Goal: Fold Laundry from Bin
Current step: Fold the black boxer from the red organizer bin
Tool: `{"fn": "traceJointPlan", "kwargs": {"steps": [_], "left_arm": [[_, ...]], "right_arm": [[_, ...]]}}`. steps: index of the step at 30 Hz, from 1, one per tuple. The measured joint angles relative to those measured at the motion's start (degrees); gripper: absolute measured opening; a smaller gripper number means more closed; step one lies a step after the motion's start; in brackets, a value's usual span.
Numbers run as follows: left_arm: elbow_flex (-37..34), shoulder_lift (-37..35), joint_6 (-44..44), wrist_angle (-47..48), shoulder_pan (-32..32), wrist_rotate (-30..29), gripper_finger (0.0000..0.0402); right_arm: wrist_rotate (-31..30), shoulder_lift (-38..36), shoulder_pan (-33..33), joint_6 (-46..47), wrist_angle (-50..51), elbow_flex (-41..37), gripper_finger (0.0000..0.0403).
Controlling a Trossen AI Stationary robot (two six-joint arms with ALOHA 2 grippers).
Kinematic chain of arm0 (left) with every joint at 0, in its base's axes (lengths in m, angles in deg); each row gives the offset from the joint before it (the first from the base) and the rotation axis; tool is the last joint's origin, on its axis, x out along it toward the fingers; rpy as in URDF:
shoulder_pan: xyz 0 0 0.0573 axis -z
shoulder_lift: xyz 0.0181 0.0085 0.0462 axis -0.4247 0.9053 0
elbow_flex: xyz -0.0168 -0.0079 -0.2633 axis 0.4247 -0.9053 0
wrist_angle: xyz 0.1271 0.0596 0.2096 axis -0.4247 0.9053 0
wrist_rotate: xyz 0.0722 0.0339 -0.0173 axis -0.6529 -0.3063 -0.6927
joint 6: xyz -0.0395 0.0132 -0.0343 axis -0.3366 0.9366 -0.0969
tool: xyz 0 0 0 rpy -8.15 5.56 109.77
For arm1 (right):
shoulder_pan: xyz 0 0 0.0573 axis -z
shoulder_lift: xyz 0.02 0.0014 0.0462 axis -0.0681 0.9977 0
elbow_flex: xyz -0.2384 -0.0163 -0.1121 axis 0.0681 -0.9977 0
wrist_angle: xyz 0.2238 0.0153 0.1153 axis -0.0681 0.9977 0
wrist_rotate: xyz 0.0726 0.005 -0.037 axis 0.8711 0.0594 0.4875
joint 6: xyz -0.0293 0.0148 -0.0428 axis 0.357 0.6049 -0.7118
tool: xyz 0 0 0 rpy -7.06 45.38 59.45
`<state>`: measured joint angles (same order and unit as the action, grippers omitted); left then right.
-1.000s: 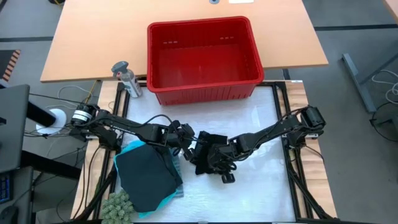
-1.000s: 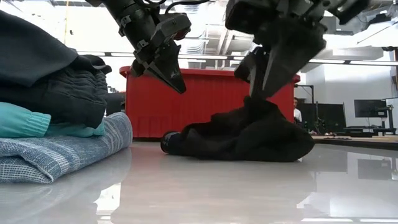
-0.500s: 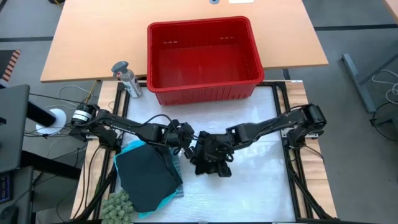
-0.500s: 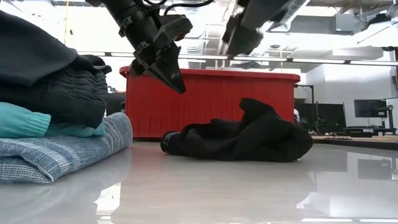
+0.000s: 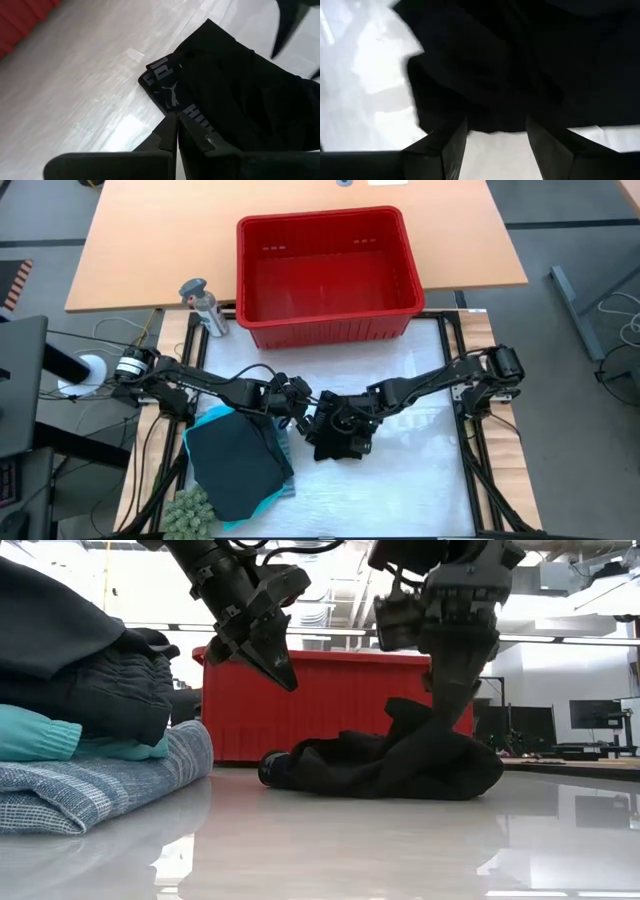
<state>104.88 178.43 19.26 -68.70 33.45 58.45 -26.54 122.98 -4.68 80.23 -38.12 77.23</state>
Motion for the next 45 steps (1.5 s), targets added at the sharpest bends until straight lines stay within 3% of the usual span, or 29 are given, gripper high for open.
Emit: {"fn": "traceJointPlan", "kwargs": {"steps": [8,18,26,29,35,45], "left_arm": [[0.0,0.0,-0.22,-0.15,0.0,0.02,0.0],[0.0,-0.02,-0.36,-0.41,0.0,0.0,0.0],[0.0,-0.64,-0.25,1.04,0.0,-0.49,0.0],[-0.02,-3.91,0.61,4.26,0.0,-0.74,0.0],[-0.02,-15.54,2.86,4.56,0.05,-2.2,0.0],[0.0,-29.03,5.01,5.31,0.07,-2.98,0.0]], "right_arm": [[-8.25,0.67,0.59,-2.81,-2.41,-2.11,0.0221],[-7.49,1.78,7.08,-5.9,-9.66,-0.75,0.0217],[-6.4,1.17,10.61,-14.05,-16.48,0.69,0.0217],[-1.55,-0.84,10.94,-18.71,-10.55,0.75,0.0217],[-2.26,-5.25,7.47,-30.94,3.54,0.75,0.0217],[-5.86,-1.15,0.65,-50.9,-1.91,-0.65,0.0217]]}}
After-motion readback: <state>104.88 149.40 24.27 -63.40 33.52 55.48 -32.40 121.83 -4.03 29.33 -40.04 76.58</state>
